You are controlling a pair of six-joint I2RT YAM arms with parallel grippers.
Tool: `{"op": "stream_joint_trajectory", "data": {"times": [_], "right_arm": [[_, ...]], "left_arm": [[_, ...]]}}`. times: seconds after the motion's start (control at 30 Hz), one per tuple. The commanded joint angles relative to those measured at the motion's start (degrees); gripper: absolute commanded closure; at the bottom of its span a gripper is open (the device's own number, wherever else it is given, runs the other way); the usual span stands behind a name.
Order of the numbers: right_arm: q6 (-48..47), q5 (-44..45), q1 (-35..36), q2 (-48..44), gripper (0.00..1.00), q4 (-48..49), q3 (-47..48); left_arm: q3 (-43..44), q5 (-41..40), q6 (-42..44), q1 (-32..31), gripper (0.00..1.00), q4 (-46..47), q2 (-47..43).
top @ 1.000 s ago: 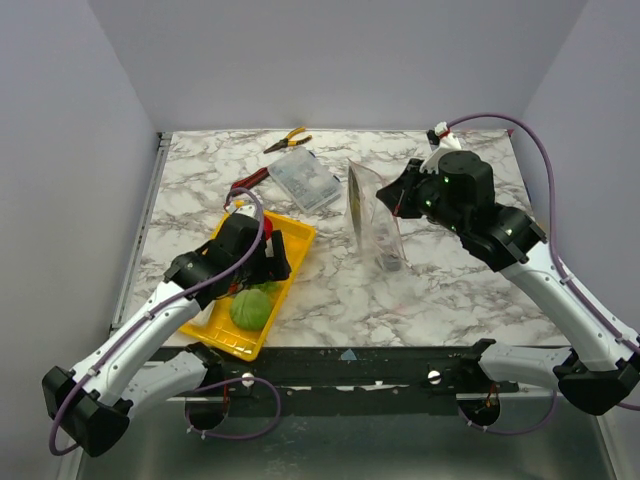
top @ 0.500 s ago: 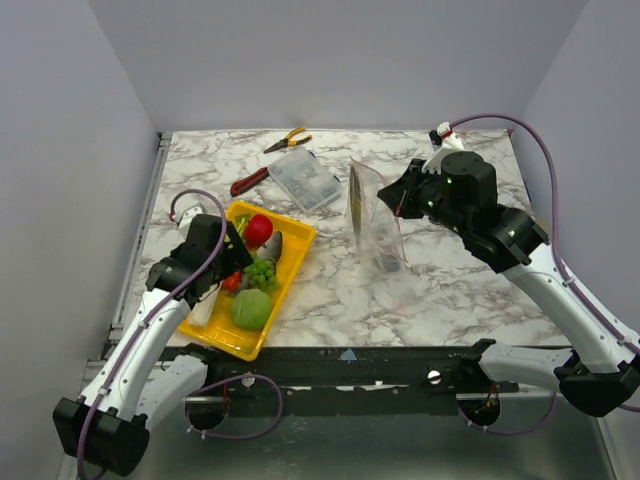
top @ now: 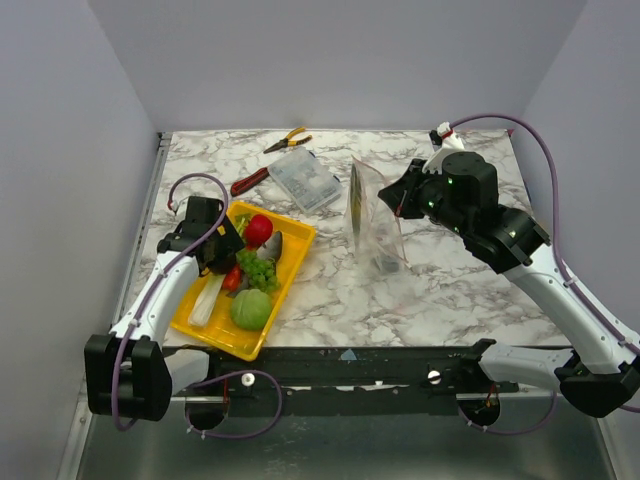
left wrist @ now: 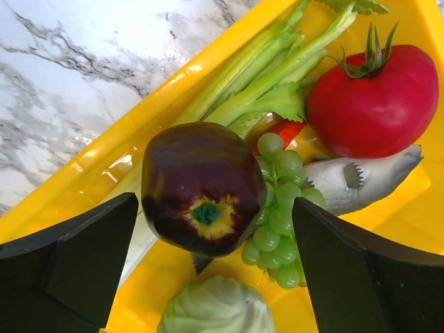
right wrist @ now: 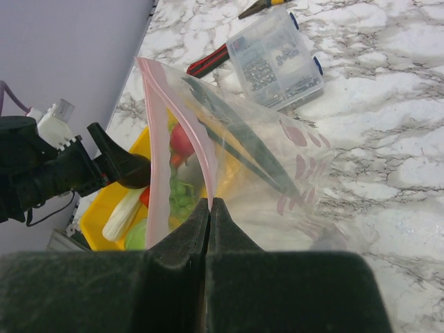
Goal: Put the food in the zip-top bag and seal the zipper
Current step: Pick up the fake fruit from the bin.
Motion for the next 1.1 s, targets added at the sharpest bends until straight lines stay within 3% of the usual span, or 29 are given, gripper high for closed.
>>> {"op": "stream_joint_trajectory", "data": {"times": [0.0, 0.43, 0.77, 0.9, 1.07], "right_arm": [[-1.10, 1.12, -0.17, -1.19, 0.99, -0.45, 0.60], [-0.88, 0.26, -0.16, -0.95, 0.99, 0.91, -0.56], [-0.54, 0.22, -0.13, -1.19, 0.99, 1.15, -0.99], [-0.30, -0.08, -0.13, -0.90, 0.99, 1.72, -1.14], [0.08, -0.63, -0.17, -0.41, 0.99, 2.12, -1.08]], "left_arm": [[-1.35, 3.84, -1.03, 0.64, 0.08, 3.66, 0.56], [-2.26, 1.62, -1.07, 0.74, 0.35, 4.26, 0.43], [1.27, -1.22, 1.54, 0.59, 0.80, -0.07, -7.72], [3.10, 9.52, 2.18, 0.33, 1.00, 1.48, -15.37], [4.10, 32.07, -0.28, -5.46, 1.00, 14.14, -21.58]]}}
